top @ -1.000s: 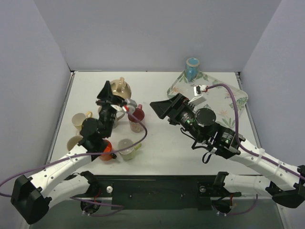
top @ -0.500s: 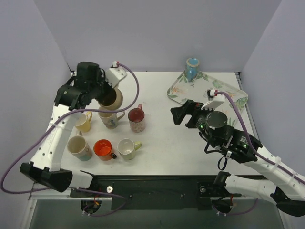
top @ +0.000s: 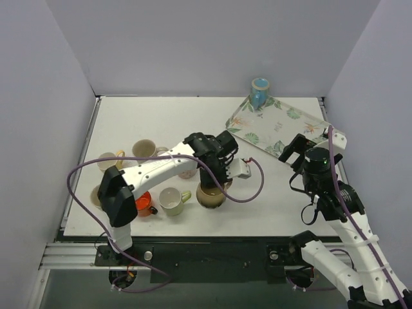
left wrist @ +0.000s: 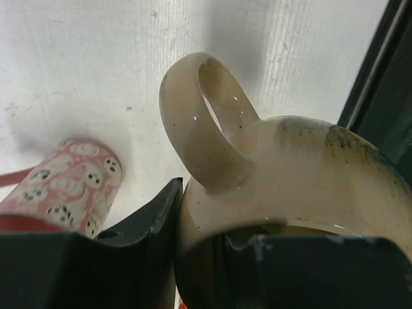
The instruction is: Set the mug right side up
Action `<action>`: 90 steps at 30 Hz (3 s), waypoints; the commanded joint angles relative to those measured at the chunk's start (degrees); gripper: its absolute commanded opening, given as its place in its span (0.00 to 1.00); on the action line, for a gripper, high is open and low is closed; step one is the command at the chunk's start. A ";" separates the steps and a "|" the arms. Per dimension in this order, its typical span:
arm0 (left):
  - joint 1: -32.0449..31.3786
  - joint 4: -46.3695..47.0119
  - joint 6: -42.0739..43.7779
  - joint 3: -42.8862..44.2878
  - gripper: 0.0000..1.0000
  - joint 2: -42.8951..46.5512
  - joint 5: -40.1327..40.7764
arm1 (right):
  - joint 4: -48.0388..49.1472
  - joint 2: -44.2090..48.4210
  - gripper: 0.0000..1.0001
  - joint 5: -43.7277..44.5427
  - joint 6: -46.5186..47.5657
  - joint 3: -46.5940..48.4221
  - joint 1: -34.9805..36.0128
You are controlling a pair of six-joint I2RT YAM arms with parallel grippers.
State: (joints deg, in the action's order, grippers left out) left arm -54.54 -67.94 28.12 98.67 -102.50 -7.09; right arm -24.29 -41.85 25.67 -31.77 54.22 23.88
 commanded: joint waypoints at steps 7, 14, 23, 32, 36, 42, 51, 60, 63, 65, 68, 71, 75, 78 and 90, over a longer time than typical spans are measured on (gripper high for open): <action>0.48 23.18 3.79 -8.76 0.00 -4.47 9.73 | 4.34 -1.31 0.97 -6.59 -1.10 -5.87 -7.00; 5.67 28.75 3.70 -4.03 0.00 -7.71 7.28 | 6.80 -3.33 0.97 -9.15 -0.40 -5.62 -7.97; 9.89 26.37 3.17 4.69 0.00 -19.84 9.99 | 6.89 -4.47 0.96 -14.16 0.83 -5.88 -8.41; 10.78 28.66 3.17 2.76 0.08 -21.25 9.38 | 6.54 -5.18 0.96 -12.76 3.82 -6.58 -8.67; 10.86 28.13 3.17 1.70 0.41 -18.89 8.15 | 7.15 -5.09 0.97 -9.24 3.38 -6.93 -8.94; 11.57 24.62 3.61 4.06 0.72 -13.53 7.09 | 7.33 -6.93 0.98 -9.41 3.82 -5.18 -9.20; 13.93 9.43 4.14 11.26 0.85 -6.14 -5.73 | 10.58 -16.59 0.97 -11.44 6.46 0.97 -9.55; 29.56 4.92 -1.57 14.36 0.86 2.29 -14.09 | 23.59 -47.78 0.91 -8.89 14.10 23.19 -9.55; 32.39 7.11 -2.01 10.07 0.86 6.15 -14.44 | 22.63 -62.43 0.88 -6.96 16.91 36.69 -9.38; 34.32 9.84 -2.72 6.37 0.87 8.70 -14.79 | 22.01 -70.95 0.87 -3.62 18.92 44.53 -9.03; 35.73 12.48 -2.46 2.33 0.87 10.30 -13.13 | 23.06 -79.86 0.87 1.73 23.06 53.52 -8.24; 36.17 11.52 -1.58 2.14 0.87 9.95 -13.47 | 23.68 -89.60 0.86 3.68 24.74 62.99 -8.15; 36.44 9.32 -1.14 4.24 0.87 8.72 -15.05 | 27.54 -97.80 0.85 7.10 28.33 69.88 -8.24; 36.44 7.74 -0.70 5.73 0.87 7.93 -15.58 | 32.89 -101.32 0.83 7.90 29.57 71.55 -8.58; 37.23 2.38 1.32 11.45 0.87 5.91 -15.41 | 29.75 -106.86 0.63 7.47 25.27 81.22 -10.43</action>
State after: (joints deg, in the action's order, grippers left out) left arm -18.11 -63.02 27.73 106.15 -96.47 -20.51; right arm 5.17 -149.60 31.16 -4.34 132.42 14.68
